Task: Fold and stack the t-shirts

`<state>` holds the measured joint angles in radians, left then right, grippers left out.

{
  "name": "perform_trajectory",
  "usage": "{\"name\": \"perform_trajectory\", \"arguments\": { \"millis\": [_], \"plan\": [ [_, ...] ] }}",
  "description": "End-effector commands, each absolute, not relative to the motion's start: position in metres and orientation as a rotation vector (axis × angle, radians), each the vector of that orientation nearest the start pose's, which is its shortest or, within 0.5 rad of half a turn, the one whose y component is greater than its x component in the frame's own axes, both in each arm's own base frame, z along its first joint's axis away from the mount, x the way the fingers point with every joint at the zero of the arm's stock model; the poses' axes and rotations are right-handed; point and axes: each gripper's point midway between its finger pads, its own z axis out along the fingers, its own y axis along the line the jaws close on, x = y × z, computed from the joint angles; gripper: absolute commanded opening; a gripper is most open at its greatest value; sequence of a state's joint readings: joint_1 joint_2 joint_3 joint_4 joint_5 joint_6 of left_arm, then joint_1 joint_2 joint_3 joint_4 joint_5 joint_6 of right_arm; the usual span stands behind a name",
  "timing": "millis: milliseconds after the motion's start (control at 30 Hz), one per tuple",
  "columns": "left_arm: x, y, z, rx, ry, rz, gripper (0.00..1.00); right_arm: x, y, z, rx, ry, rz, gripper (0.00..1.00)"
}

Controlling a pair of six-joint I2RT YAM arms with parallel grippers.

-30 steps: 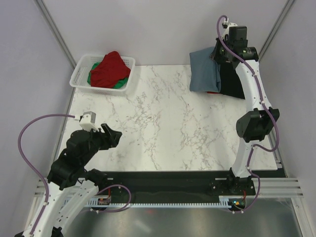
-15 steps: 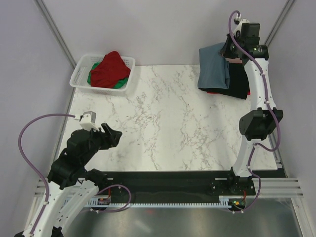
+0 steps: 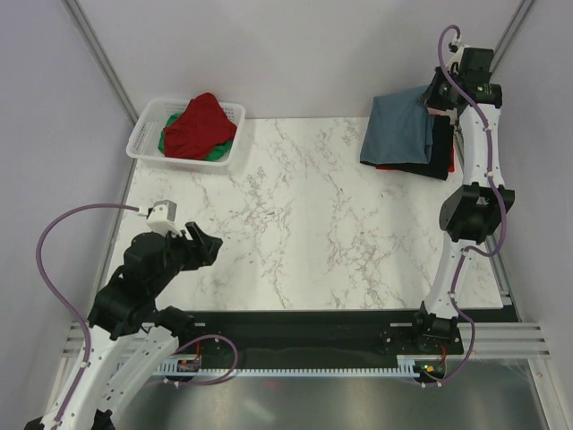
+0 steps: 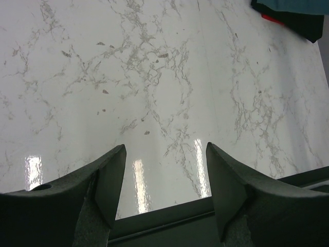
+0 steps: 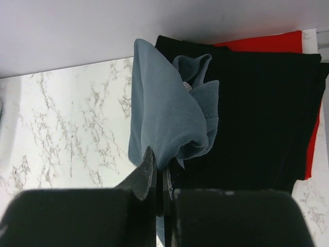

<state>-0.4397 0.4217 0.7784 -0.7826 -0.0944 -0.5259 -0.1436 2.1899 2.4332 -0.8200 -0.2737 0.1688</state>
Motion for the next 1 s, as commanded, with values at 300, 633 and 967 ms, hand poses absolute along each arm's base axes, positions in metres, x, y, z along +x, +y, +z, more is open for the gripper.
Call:
{"name": "perform_trajectory", "arguments": {
  "millis": [300, 633, 967],
  "plan": [
    [0.187, -0.094, 0.230, -0.133, 2.011, -0.534, 0.70, 0.624, -0.181, 0.239, 0.569, 1.988, 0.009, 0.98],
    [0.184, -0.091, 0.235, -0.139, 1.983, -0.540, 0.71, 0.587, -0.116, 0.357, 0.524, 1.806, 0.034, 0.98],
    [0.184, -0.090, 0.235, -0.147, 1.978, -0.534, 0.71, 0.486, 0.093, 0.375, 0.290, 1.812, 0.510, 0.98]
  ]
}}
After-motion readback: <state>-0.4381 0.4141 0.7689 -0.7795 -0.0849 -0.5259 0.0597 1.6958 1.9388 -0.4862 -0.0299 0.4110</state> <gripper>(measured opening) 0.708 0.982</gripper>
